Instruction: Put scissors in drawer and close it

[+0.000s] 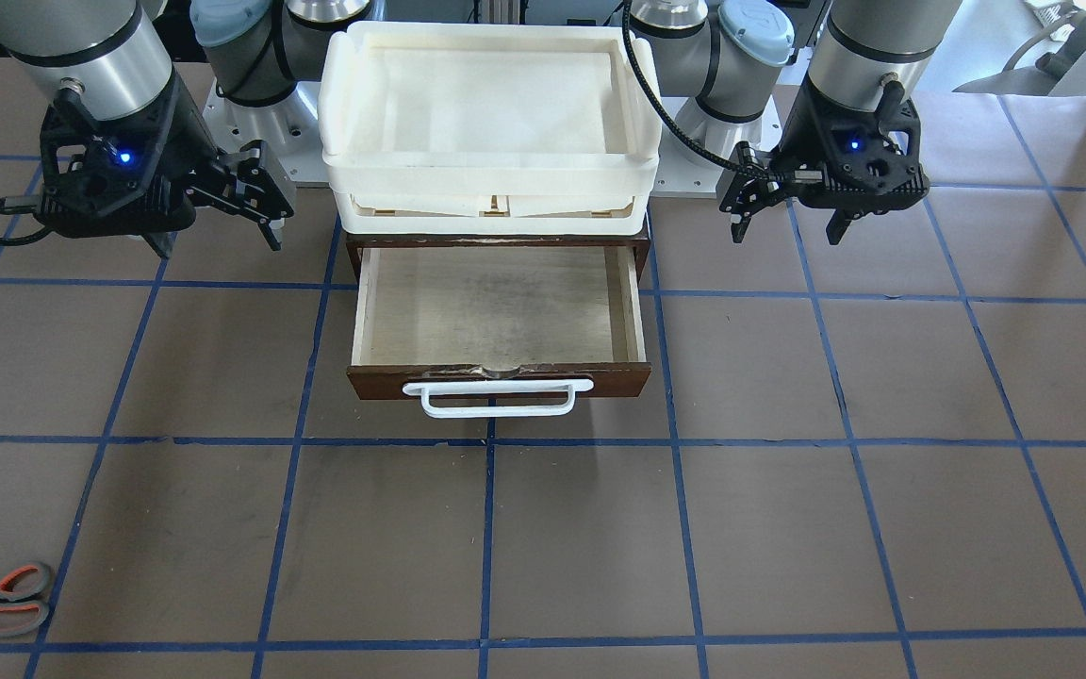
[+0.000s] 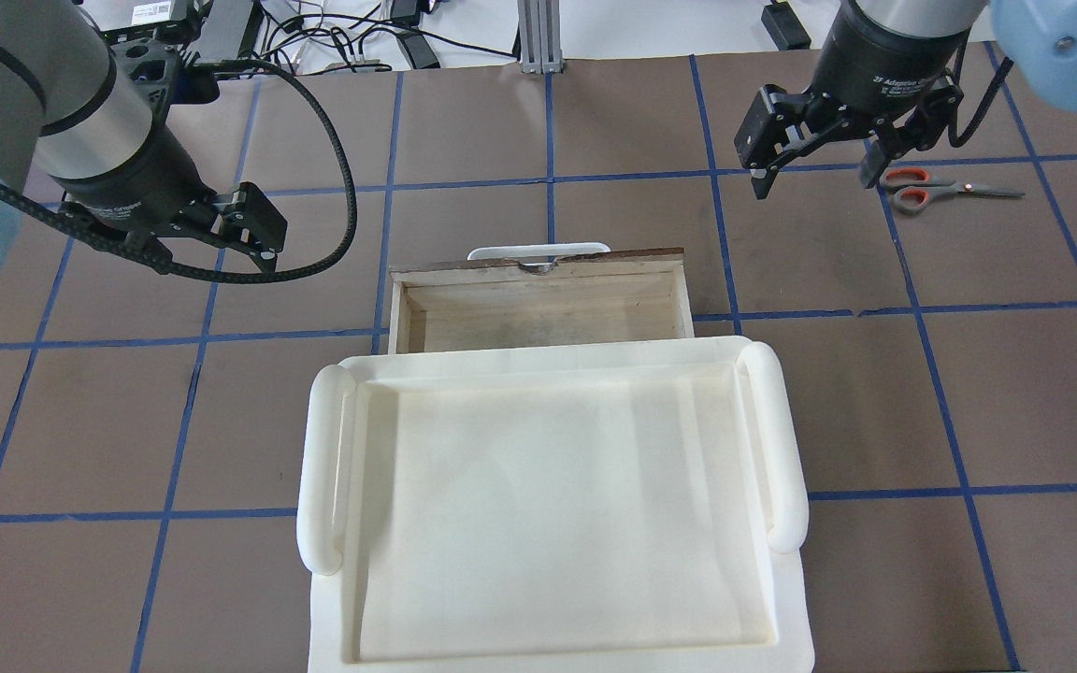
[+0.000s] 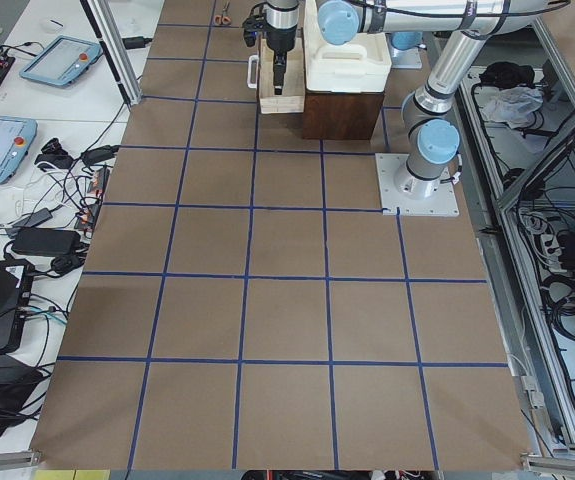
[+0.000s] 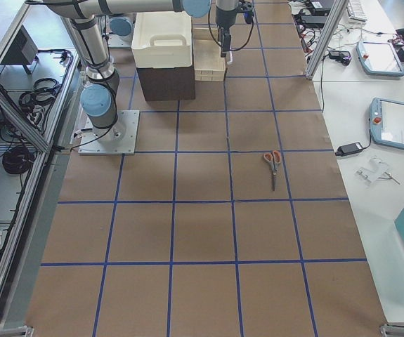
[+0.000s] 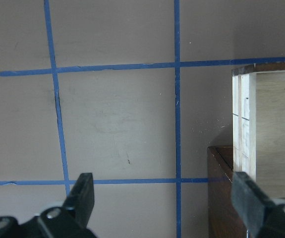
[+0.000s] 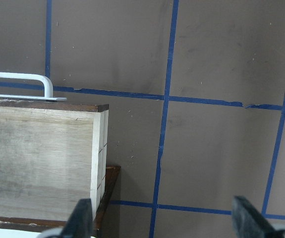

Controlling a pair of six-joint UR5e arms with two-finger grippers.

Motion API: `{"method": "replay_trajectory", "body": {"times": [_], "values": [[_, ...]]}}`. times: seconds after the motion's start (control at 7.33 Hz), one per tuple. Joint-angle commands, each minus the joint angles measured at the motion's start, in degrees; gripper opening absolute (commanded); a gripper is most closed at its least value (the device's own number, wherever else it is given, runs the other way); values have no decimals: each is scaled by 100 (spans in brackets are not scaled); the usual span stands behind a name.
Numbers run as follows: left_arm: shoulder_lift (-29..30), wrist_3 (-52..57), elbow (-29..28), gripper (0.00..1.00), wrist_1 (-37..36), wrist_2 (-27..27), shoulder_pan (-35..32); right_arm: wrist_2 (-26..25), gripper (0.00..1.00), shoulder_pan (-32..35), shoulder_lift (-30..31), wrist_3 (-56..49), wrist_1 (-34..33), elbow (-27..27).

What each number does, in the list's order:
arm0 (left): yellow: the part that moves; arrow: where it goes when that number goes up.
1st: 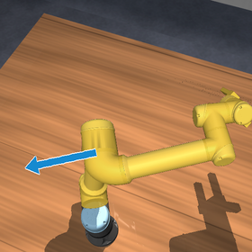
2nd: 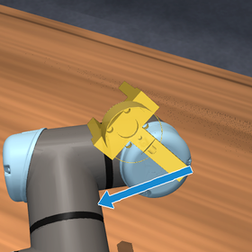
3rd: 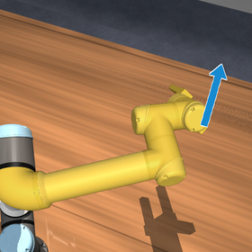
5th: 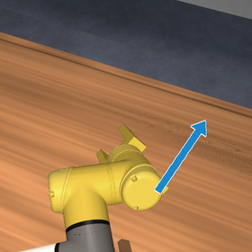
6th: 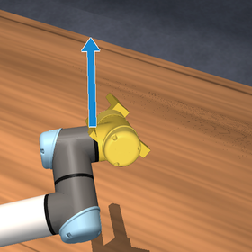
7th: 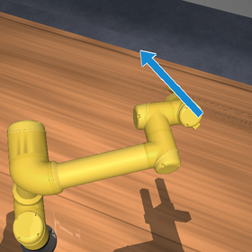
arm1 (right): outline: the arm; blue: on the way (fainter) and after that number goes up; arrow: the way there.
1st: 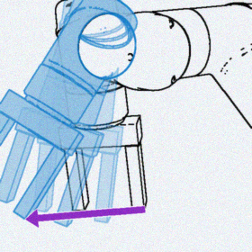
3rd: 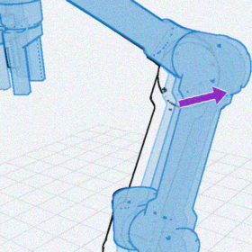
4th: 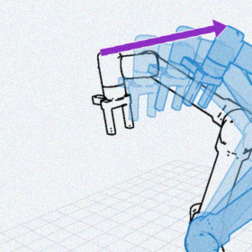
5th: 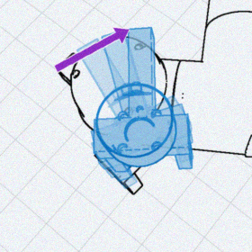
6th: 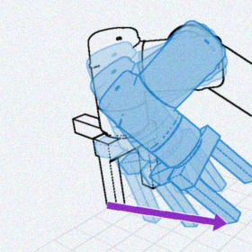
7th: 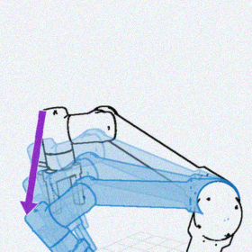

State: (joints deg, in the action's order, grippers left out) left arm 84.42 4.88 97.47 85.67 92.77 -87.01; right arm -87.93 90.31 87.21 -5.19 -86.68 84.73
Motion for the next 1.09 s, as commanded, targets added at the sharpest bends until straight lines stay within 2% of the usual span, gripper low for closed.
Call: {"method": "replay_trajectory", "body": {"times": [0.0, 0.95], "values": [[-5, 4, 0, 100, -6, -5, 0, 4, 100, 4, -2, -8, -15, 0], [21, 13, 0, 100, -6, -5, 0, 118, 100, -5, 15, -87, -24, 114]]}}
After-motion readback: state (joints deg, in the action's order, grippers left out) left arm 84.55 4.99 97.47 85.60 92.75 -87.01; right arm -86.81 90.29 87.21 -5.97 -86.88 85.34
